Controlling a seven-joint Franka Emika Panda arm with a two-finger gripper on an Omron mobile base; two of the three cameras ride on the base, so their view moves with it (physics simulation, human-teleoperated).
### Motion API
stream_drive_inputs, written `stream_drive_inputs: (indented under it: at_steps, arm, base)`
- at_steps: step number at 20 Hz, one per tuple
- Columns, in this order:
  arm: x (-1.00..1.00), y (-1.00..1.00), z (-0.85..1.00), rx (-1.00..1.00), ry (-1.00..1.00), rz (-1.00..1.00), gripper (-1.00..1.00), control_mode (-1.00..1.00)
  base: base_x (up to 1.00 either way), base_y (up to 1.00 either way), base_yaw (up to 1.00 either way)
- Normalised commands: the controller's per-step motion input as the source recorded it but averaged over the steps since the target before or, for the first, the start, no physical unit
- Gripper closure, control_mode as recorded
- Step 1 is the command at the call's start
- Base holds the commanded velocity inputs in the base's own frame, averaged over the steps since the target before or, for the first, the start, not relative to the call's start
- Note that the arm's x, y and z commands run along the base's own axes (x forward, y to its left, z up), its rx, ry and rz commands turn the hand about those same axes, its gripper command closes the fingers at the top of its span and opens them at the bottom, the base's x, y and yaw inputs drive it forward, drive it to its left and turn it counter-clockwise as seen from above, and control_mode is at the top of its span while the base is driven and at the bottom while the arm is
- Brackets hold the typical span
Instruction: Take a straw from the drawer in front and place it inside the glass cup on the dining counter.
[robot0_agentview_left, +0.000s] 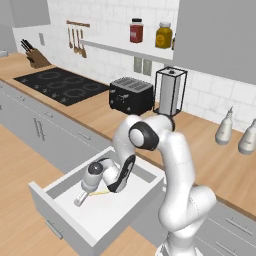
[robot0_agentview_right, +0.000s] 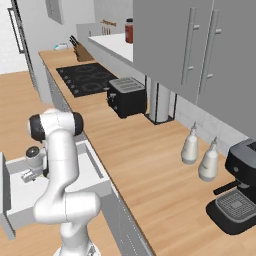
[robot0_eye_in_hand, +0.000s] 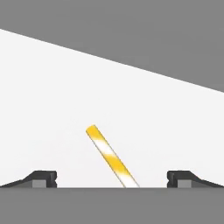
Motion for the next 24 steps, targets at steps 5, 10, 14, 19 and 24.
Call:
stream_drive_inputs:
  at_steps: [5, 10, 14, 19, 24]
  arm:
    - [0.24, 0.08, -0.12, 0.0, 0.02, 0.0, -1.0, -1.0]
    - [0.28, 0.15, -0.06, 0.0, 0.01, 0.0, -1.0, -1.0]
    - [0.23, 0.21, -0.22, 0.0, 0.07, 0.0, -1.0, -1.0]
    - [0.12, 0.21, -0.27, 0.0, 0.07, -0.03, 1.0, -1.0]
    - [0.0, 0.0, -0.13, 0.0, 0.02, -0.04, 1.0, -1.0]
  base:
    - [0.0, 0.0, 0.0]
    - [0.0, 0.0, 0.0]
    - [0.0, 0.0, 0.0]
    - [0.0, 0.0, 0.0]
    - [0.0, 0.0, 0.0]
